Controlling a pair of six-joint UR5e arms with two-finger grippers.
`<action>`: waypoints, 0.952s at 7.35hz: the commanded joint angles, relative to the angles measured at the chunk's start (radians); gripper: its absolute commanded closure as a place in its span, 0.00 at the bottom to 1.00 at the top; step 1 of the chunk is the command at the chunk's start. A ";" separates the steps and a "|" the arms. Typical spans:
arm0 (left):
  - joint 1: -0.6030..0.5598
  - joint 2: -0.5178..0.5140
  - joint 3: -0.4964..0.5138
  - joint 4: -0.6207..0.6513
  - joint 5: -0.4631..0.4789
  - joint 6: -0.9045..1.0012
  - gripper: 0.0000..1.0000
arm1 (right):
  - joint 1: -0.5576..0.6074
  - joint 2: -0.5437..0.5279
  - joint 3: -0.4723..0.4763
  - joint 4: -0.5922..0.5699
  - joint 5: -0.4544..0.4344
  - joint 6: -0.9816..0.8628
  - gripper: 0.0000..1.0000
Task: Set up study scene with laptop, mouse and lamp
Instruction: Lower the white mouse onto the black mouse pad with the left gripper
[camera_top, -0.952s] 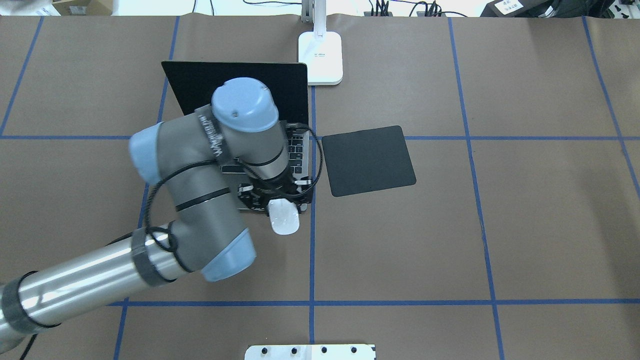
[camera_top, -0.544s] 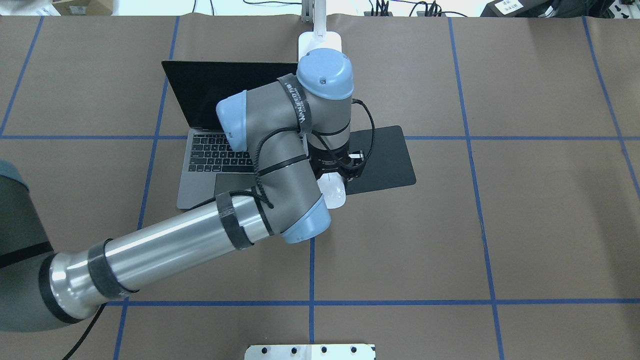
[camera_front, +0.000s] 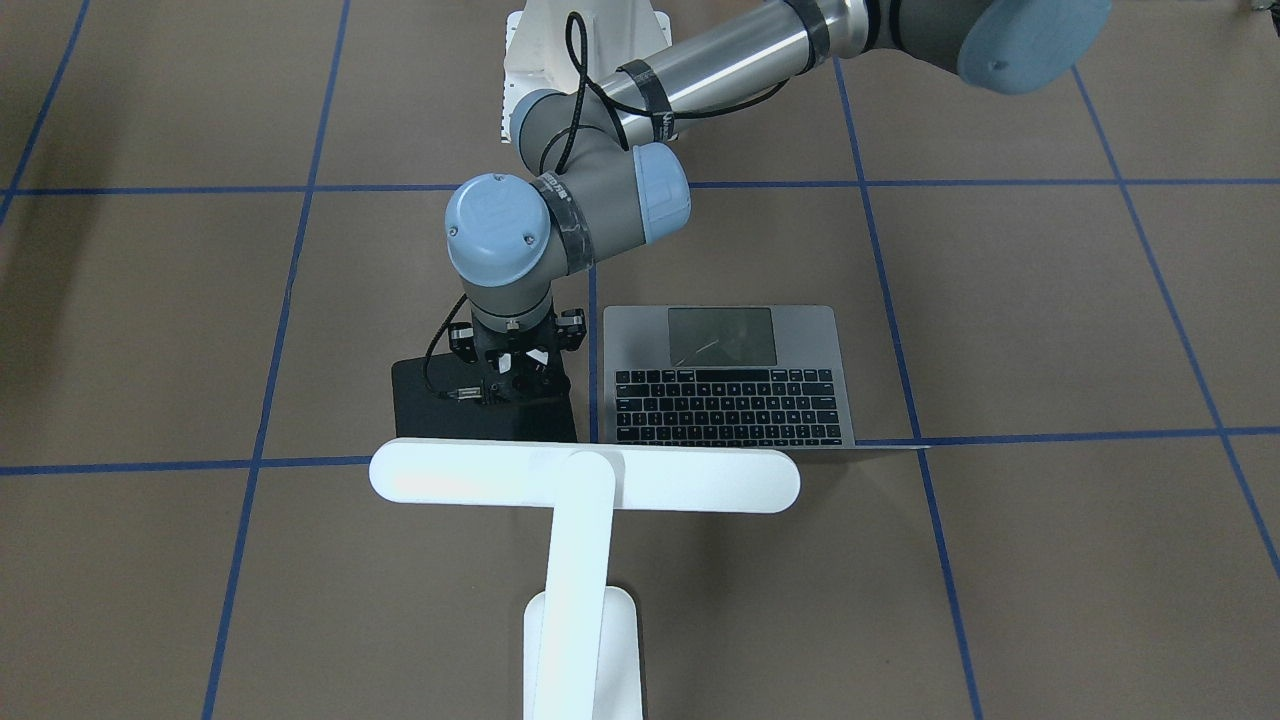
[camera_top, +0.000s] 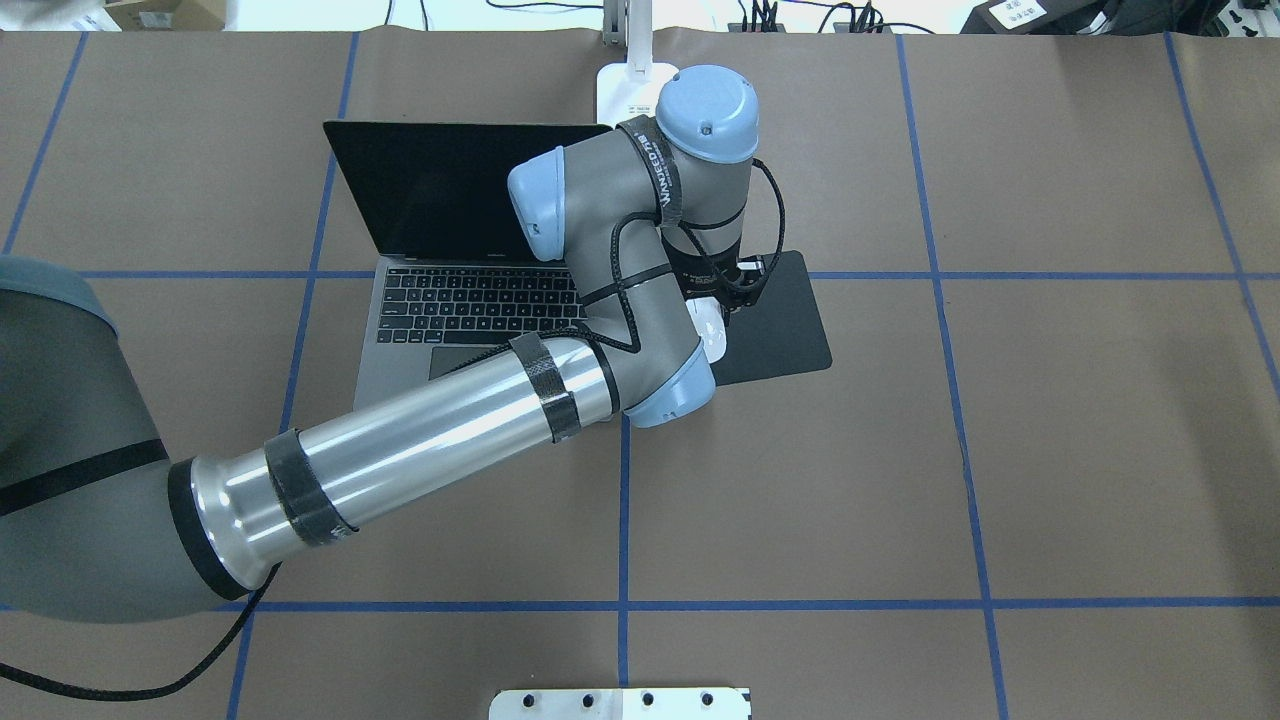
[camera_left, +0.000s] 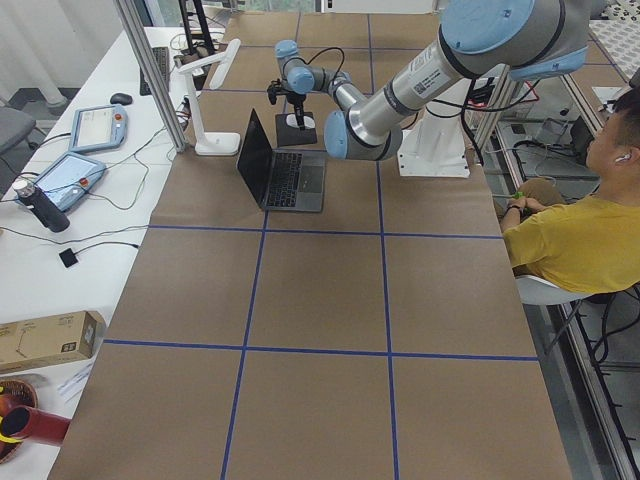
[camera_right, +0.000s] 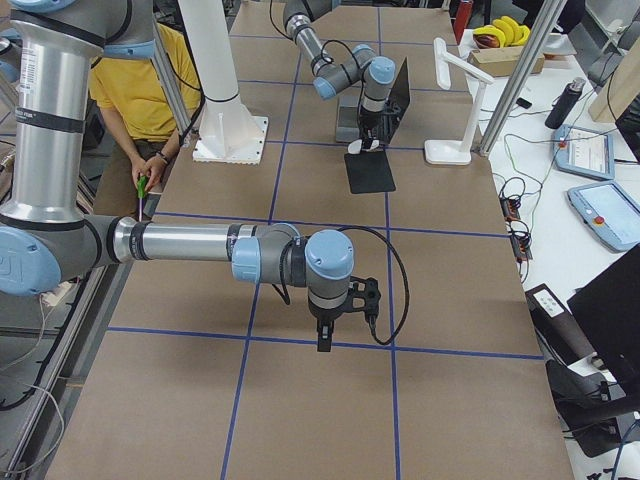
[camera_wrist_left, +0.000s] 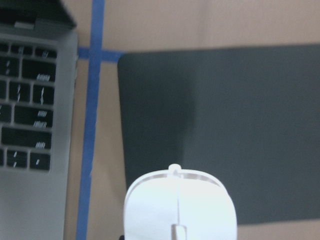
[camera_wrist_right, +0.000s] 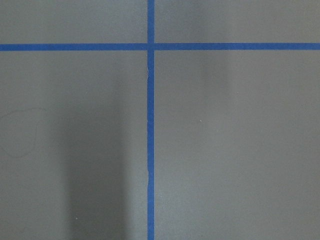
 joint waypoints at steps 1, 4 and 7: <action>-0.001 -0.016 0.052 -0.055 0.051 -0.003 0.60 | 0.000 -0.002 0.000 0.001 0.000 0.000 0.00; 0.007 -0.016 0.050 -0.059 0.076 0.005 0.01 | 0.000 -0.002 0.000 0.001 0.000 0.000 0.00; 0.007 -0.014 0.027 -0.057 0.076 0.013 0.00 | 0.000 -0.001 0.000 0.001 0.000 0.000 0.00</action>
